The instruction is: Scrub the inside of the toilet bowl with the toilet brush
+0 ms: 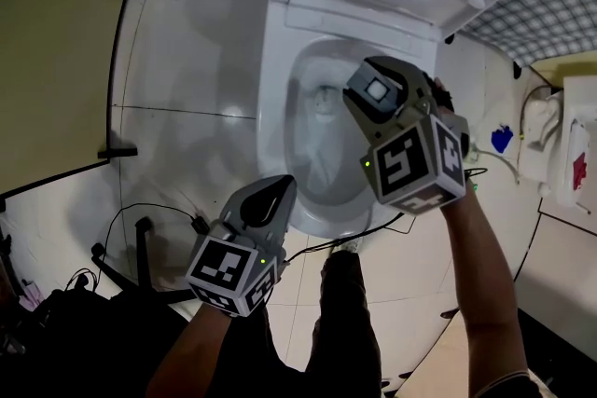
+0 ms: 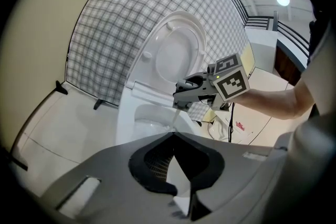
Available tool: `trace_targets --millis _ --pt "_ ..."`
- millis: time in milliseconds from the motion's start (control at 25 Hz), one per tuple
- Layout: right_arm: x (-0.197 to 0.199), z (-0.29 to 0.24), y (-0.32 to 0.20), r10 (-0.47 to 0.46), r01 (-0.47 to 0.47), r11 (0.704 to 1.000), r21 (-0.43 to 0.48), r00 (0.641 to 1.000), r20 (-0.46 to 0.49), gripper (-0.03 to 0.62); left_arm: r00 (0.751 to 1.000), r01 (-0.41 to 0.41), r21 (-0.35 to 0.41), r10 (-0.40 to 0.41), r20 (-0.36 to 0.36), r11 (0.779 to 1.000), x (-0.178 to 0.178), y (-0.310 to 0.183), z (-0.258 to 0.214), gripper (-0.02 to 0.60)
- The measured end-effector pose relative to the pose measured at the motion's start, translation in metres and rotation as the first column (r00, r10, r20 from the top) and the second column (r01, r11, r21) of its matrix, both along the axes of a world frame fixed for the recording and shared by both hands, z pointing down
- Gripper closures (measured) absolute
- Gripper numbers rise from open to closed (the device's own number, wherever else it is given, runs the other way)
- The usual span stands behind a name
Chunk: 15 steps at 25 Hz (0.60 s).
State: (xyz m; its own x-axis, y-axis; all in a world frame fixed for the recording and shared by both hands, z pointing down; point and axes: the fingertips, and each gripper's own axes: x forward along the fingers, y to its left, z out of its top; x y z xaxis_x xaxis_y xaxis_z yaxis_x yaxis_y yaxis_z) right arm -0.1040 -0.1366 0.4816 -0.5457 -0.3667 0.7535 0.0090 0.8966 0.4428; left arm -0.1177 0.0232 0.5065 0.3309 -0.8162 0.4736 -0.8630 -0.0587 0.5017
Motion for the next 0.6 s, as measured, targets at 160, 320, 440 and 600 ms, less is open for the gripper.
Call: trace_targets --millis 160,320,440,600 --pt "0.009 0.001 0.009 -0.029 0.025 0.998 -0.065 0.997 -0.066 0.370 1.000 -0.006 0.008 0.006 -0.002 1.000 0.002 -0.001 -0.005 0.572" --pt "0.019 -0.001 0.020 -0.062 0.047 0.993 -0.108 0.989 -0.135 0.372 1.000 0.011 0.024 -0.011 -0.006 1.000 -0.001 -0.003 -0.011 0.572" --pt "0.028 -0.001 0.029 -0.083 0.058 0.989 -0.139 0.980 -0.180 0.372 1.000 0.011 0.037 -0.011 -0.006 0.999 -0.002 -0.004 -0.017 0.572" --pt "0.037 -0.001 0.042 -0.102 0.061 0.980 -0.191 0.972 -0.210 0.372 1.000 0.014 0.042 -0.013 -0.016 0.999 0.001 -0.002 -0.022 0.572"
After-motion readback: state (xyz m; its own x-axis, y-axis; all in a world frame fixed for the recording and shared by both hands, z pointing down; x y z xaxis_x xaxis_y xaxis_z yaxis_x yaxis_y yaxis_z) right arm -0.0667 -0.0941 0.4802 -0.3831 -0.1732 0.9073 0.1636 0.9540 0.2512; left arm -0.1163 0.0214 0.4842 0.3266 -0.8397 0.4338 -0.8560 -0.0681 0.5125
